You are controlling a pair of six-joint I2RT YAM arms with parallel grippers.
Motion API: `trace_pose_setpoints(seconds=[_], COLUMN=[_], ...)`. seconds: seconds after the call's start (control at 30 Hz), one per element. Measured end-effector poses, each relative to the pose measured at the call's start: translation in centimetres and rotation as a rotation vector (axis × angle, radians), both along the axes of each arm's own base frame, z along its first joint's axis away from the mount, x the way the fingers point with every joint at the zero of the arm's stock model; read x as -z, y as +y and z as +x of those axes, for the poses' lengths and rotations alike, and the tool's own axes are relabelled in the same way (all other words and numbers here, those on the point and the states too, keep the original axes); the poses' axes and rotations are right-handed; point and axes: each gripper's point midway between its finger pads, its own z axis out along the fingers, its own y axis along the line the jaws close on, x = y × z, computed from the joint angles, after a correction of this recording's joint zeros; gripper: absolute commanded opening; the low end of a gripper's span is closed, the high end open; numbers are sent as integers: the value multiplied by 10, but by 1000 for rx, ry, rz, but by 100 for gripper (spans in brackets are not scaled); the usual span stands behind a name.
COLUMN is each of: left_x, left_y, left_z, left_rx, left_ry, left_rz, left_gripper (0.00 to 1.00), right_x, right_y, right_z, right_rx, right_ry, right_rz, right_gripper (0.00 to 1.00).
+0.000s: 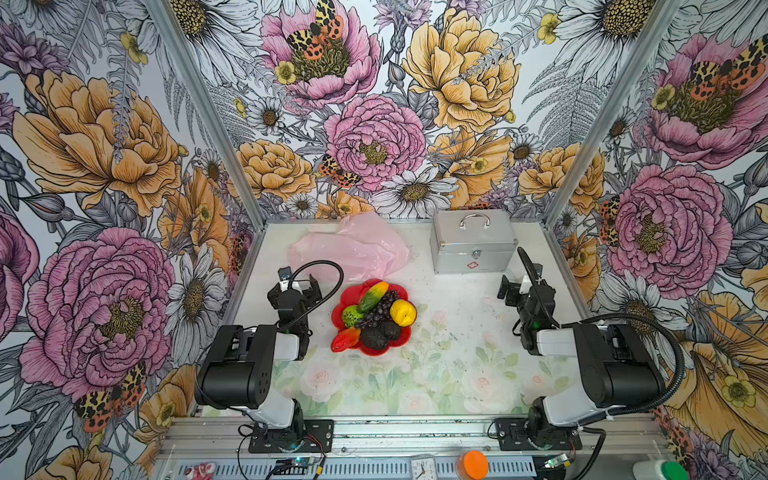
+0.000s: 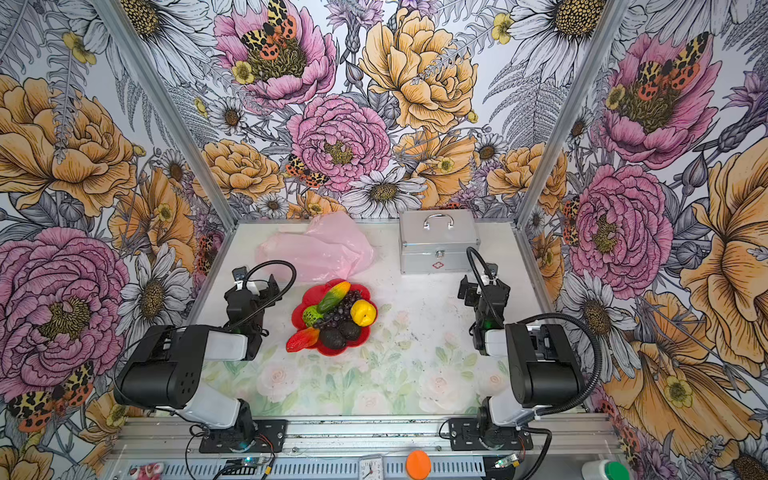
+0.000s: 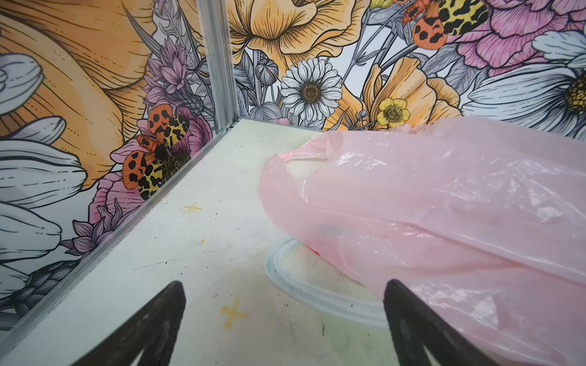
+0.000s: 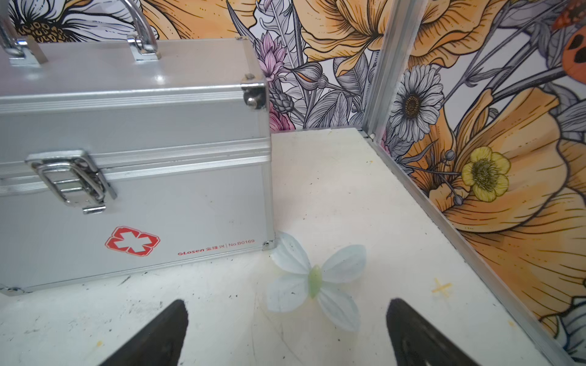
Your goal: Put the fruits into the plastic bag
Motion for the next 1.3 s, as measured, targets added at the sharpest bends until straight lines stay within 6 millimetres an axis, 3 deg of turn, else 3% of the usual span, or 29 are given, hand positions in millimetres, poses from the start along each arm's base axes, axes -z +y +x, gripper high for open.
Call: trace_pose_setpoints(seconds=[1.3], left_x=[0], left_y=[0], left_z=[0], left_rx=[0], left_ry=[0], left_rz=[0], left_gripper=[99], right_x=[0], right_y=[-1], right_z=[0], right_rx=[3], right_ry=[0], right_rz=[-1], right_gripper=[100])
